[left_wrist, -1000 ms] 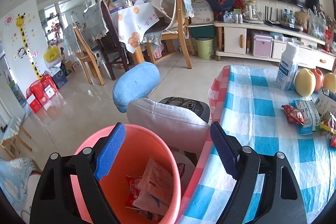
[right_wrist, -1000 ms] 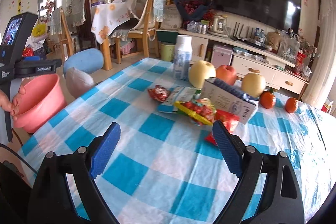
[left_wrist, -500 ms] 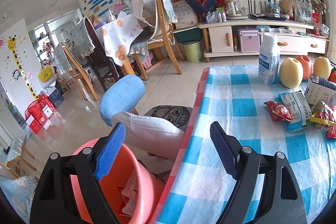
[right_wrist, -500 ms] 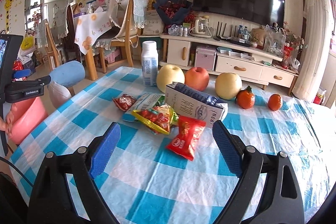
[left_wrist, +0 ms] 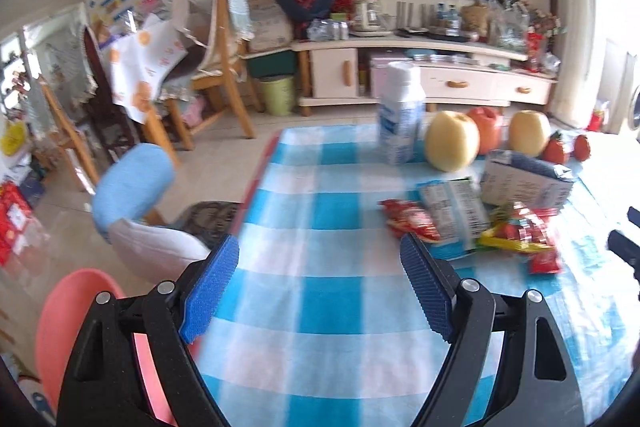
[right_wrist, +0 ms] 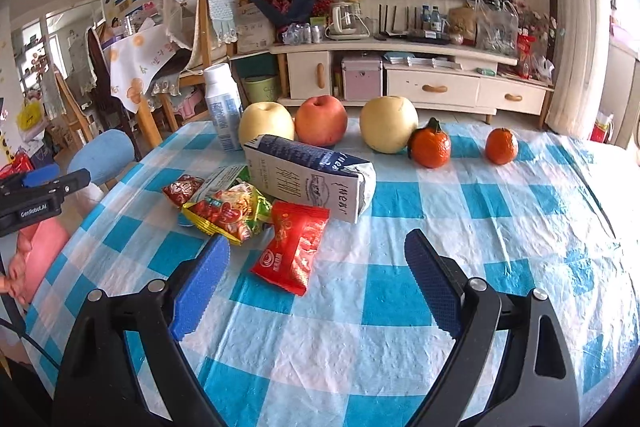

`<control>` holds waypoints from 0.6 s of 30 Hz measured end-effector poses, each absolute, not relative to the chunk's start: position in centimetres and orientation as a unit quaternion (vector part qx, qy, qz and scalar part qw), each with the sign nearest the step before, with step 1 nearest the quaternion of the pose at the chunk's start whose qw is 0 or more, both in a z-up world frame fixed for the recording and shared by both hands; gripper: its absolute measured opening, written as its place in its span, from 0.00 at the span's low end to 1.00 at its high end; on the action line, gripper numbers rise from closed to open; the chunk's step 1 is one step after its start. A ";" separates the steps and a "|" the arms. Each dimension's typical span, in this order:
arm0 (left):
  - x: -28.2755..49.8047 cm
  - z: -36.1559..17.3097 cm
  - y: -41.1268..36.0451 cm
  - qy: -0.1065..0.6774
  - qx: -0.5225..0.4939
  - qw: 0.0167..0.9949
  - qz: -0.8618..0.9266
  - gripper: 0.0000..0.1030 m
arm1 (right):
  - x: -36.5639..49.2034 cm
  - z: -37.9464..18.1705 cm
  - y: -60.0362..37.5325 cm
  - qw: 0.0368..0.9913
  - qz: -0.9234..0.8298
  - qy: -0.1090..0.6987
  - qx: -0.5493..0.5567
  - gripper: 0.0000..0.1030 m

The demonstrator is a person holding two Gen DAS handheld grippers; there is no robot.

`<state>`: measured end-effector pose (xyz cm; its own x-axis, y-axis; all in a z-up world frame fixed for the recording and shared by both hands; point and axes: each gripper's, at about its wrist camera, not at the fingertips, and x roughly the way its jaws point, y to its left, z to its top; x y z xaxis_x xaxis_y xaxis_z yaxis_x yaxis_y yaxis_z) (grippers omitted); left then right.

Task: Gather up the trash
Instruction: 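Bring both tools back over the table toward the remaining snack bags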

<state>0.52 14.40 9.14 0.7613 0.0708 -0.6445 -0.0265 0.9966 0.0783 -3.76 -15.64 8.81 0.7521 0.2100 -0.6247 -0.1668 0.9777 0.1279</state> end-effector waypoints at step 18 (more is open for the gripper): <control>7.7 3.1 9.7 0.406 -0.024 0.911 -0.069 0.80 | 1.2 4.8 -15.3 0.889 0.166 0.412 0.110 0.78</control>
<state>7.72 9.71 3.13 0.6601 -0.1455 -0.7370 0.1059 0.9893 -0.1005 1.21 -15.30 4.76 0.6054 0.3857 -0.6963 -0.2051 0.9208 0.3317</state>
